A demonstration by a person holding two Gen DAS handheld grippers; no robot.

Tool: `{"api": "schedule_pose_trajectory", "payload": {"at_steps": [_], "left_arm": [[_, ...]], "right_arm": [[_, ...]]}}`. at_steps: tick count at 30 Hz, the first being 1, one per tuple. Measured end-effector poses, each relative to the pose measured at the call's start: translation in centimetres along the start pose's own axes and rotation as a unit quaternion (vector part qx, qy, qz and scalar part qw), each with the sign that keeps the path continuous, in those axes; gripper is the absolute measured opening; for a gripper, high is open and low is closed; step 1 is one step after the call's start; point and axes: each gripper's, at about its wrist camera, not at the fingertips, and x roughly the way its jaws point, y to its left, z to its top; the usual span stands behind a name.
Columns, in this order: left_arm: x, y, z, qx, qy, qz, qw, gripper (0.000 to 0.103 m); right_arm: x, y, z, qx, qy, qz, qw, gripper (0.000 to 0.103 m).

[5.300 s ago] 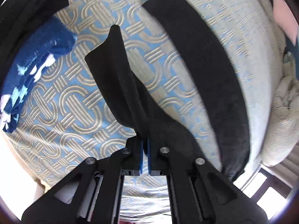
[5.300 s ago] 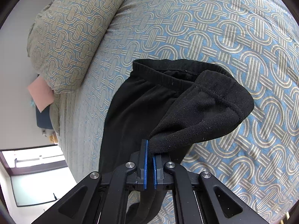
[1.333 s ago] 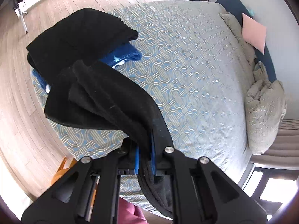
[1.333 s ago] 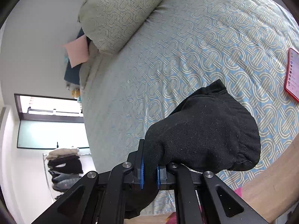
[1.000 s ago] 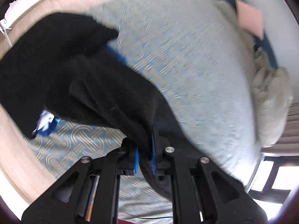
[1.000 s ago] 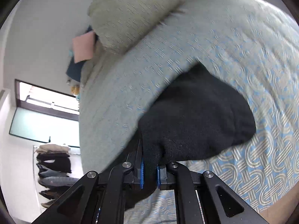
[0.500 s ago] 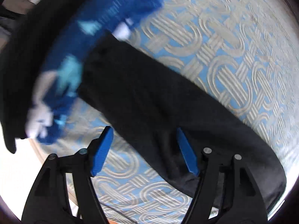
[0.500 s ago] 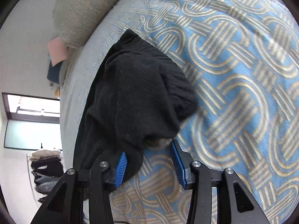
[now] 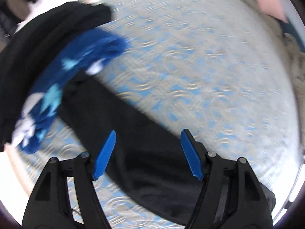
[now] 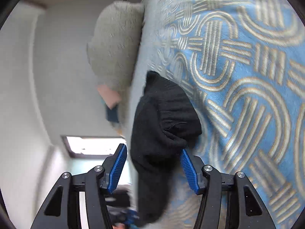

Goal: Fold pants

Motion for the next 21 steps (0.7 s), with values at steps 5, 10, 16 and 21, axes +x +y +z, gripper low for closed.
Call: {"api": "schedule_pose_trajectory", "payload": {"at_steps": [5,10,16,21], "left_arm": [[-1.9,-0.6,-1.2,0.033,0.001,-0.07,0.997,0.071],[-2.4,0.7,-2.3,0.036,0.012,-0.101,0.9942,0.071],[-3.5,4.1,-1.8,0.026,0.026,-0.162,0.986,0.071],[-4.3,5.5,-1.2,0.056,0.009,-0.166,0.9846,0.071]], "right_arm": [[-0.5,-2.5,-1.1,0.146,-0.039,0.061,0.987,0.066],[1.0,-1.5,0.4,0.191,-0.068,-0.035,0.979,0.056],[-1.0,7.8,-0.8,-0.021,-0.137,-0.199,0.97,0.02],[0.0,8.0,0.1,-0.138,-0.109,-0.376,0.91,0.041]]}}
